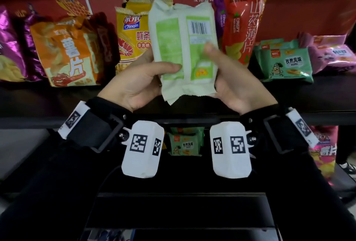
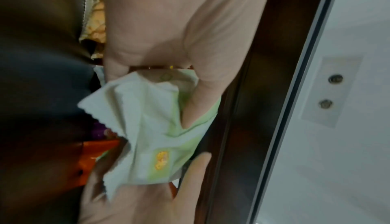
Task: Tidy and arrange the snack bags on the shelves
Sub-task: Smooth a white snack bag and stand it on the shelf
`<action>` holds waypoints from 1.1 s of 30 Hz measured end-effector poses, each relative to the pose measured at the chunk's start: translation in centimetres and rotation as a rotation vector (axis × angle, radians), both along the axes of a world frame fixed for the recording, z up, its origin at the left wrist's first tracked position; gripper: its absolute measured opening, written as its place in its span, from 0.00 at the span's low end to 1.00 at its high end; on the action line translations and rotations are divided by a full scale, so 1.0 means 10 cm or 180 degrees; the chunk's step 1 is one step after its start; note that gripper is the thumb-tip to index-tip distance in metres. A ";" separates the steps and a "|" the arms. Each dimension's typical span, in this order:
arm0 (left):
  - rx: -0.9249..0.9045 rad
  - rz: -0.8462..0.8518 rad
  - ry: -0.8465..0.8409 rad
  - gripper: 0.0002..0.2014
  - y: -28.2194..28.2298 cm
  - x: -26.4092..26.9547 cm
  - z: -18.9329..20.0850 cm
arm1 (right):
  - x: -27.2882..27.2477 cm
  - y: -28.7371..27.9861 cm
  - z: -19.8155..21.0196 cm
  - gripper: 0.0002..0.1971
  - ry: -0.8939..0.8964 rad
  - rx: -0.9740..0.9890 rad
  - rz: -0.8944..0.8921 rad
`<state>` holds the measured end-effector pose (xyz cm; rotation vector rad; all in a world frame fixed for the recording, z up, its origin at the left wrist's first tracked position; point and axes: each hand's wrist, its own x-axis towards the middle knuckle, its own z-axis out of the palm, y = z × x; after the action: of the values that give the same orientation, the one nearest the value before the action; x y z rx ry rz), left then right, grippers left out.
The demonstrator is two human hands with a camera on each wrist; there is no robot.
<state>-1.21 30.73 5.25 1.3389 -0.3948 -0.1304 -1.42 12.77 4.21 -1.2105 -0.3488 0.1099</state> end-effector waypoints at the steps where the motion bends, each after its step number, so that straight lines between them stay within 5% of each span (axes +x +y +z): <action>1: 0.0061 -0.0027 -0.0020 0.33 -0.02 0.00 -0.01 | 0.01 0.03 -0.02 0.18 -0.0064 -0.0077 -0.0142; 5: 0.0032 0.0121 -0.0078 0.31 -0.10 0.01 -0.01 | 0.06 0.08 -0.09 0.19 -0.0202 -0.0159 -0.0745; 10: 0.0162 0.0230 -0.0255 0.30 -0.08 0.10 -0.04 | 0.05 -0.02 -0.04 0.24 -0.0384 -0.0313 -0.0375; 15: 0.0152 0.0071 -0.0557 0.23 -0.07 0.09 0.11 | 0.09 0.01 0.01 0.26 -0.0627 -0.0411 -0.0584; 20: -0.0075 0.0679 -0.0662 0.23 -0.12 0.09 0.17 | 0.07 -0.01 0.08 0.33 -0.0766 -0.0162 -0.0200; 28: -0.0468 0.0599 -0.0748 0.13 -0.23 0.04 0.19 | 0.12 0.06 0.18 0.09 -0.0748 0.0235 -0.0855; 33: -0.1362 0.0592 -0.0005 0.19 -0.21 0.13 0.16 | 0.19 0.01 0.10 0.26 -0.0663 0.0006 -0.0397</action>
<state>0.11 28.63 6.88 0.9465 -0.2779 0.1065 0.46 12.90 5.17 -1.2418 -0.4538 -0.1253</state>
